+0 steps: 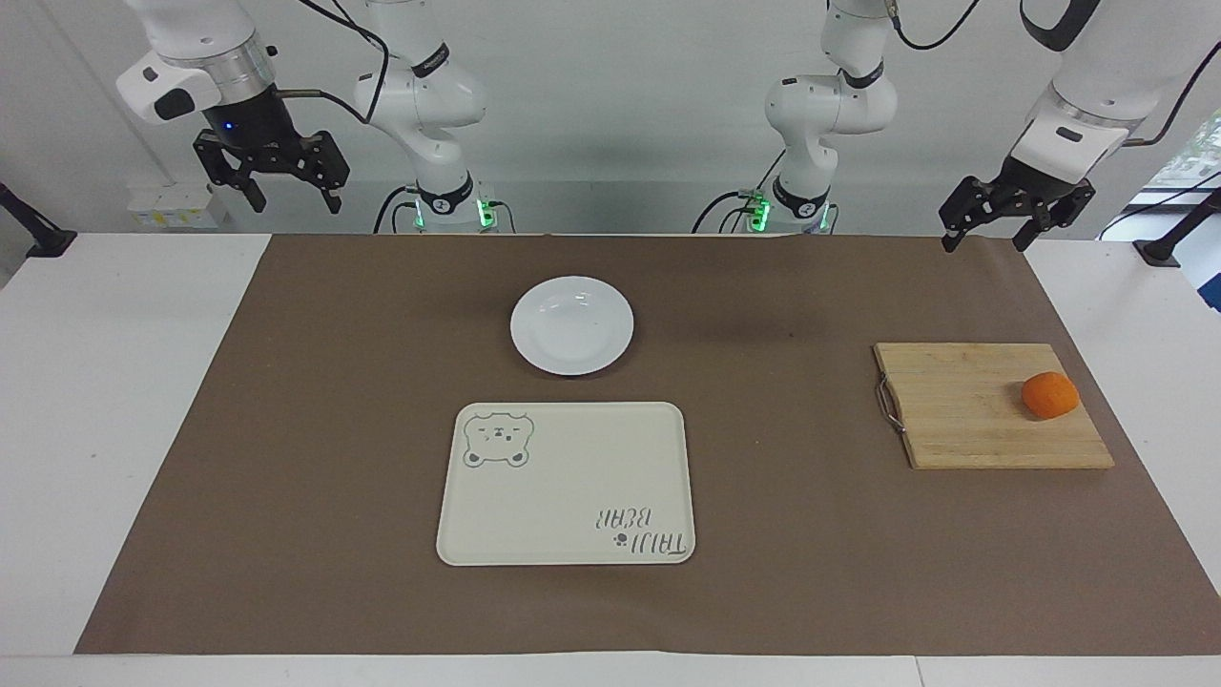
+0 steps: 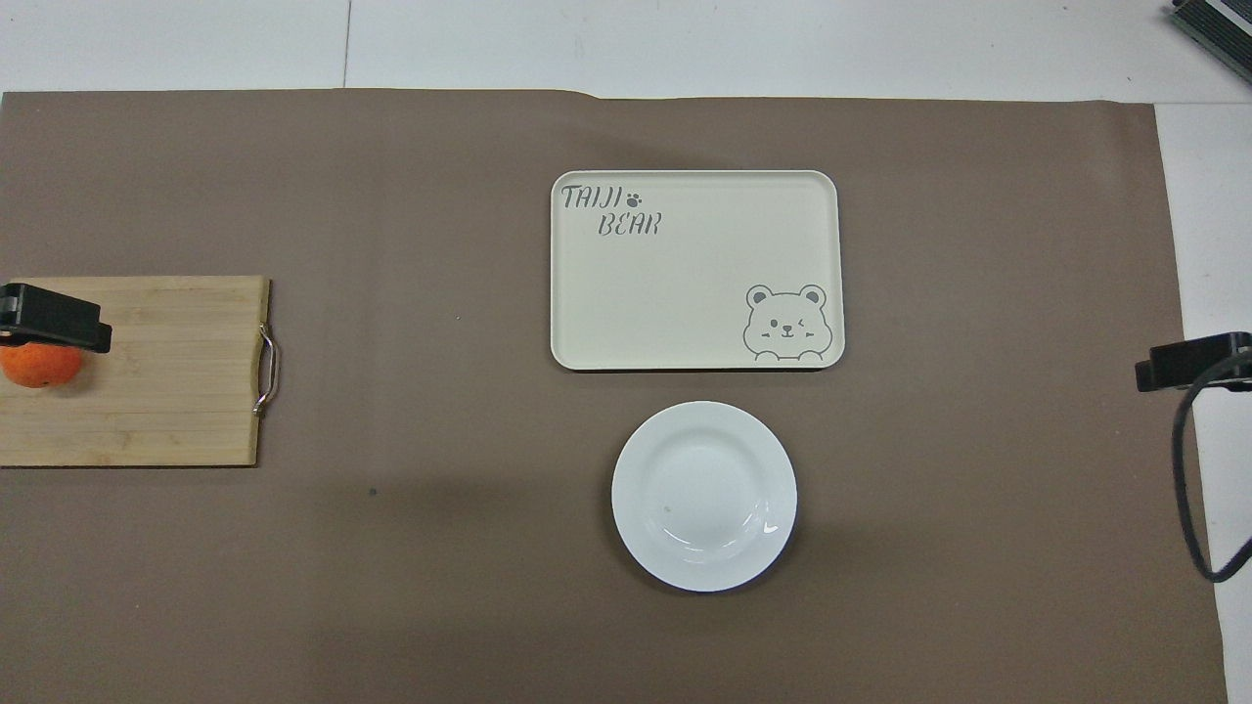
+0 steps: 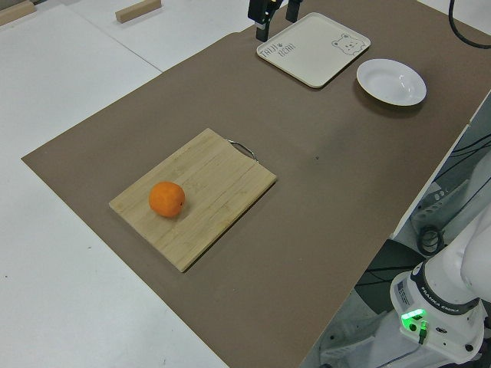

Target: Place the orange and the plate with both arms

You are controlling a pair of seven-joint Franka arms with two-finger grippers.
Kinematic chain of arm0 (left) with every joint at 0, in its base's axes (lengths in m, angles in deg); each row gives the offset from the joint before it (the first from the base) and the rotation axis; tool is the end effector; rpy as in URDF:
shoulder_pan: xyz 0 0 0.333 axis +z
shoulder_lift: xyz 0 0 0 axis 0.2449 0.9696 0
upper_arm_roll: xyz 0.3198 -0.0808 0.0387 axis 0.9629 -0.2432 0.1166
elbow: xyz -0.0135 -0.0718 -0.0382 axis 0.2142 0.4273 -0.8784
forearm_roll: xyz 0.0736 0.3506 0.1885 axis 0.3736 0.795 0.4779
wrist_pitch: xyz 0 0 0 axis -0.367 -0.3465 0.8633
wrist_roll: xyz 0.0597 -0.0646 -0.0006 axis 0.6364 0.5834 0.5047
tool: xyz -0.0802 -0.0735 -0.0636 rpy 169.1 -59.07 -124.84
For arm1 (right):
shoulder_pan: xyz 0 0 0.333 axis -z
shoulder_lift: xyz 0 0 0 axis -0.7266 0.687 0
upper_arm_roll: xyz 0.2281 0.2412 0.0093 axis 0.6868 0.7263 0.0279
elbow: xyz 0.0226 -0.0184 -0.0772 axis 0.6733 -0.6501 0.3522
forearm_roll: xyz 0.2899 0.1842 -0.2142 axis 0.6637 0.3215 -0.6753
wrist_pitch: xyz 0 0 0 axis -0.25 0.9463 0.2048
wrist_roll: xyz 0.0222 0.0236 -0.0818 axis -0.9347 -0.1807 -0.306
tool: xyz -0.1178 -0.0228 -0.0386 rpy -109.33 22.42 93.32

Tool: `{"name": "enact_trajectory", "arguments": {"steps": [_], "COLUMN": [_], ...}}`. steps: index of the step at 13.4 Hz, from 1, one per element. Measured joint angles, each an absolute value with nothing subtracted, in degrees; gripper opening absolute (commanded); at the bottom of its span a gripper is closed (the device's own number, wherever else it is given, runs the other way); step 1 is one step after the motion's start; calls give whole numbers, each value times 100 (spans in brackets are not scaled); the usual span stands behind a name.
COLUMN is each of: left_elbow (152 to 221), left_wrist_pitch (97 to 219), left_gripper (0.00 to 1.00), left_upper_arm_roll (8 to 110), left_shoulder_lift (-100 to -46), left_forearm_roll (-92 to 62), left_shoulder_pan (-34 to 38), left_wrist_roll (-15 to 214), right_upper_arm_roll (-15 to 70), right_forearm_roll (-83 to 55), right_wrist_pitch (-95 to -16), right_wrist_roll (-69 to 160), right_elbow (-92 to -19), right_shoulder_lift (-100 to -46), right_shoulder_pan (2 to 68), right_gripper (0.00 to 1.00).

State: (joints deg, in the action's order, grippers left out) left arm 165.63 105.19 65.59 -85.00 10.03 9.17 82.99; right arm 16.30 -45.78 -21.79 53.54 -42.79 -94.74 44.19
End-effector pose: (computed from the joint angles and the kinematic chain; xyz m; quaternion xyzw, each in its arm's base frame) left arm 0.5491 -0.0146 0.6445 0.9997 -0.0224 -0.0093 0.0002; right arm 0.5176 -0.0225 0.6660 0.9999 -0.0138 -0.0064 0.0055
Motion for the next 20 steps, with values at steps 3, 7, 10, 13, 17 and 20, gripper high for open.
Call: {"name": "enact_trajectory", "arguments": {"steps": [3,7,10,13,17,20], "left_elbow": [16563,16563,16563,16563,16563,16570], "left_wrist_pitch": [10519,10494,10412,10412,10421,10564], "left_gripper": [100,100,100,100,100,100], "left_upper_arm_roll": [6558,6504,6543,6592,6579,6591], "left_shoulder_lift": [-8500,-8501,-8514,-8527,-8533,-8534], "left_forearm_roll": [1003,1003,1003,1003,1003,1003], "left_shoulder_pan": [917,909,915,918,917,927], "left_wrist_roll": [8299,8302,8314,8309,8307,8123], "right_upper_arm_roll": [1630,1630,1630,1630,1630,1630], "right_forearm_roll": [-4578,-4578,-4578,-4577,-4577,-4577], "right_wrist_pitch": [-2179,-2179,-2179,-2179,-2179,-2179], "right_wrist_roll": [5354,5354,5354,5354,5354,5354], "right_elbow": [-4283,-4322,-4355,-4362,-4368,-4369], "right_shoulder_lift": [-9478,-9499,-9532,-9538,-9538,-9539], "right_shoulder_pan": [4419,4419,4419,4419,4419,4419], "right_gripper": [100,100,100,100,100,100]}}
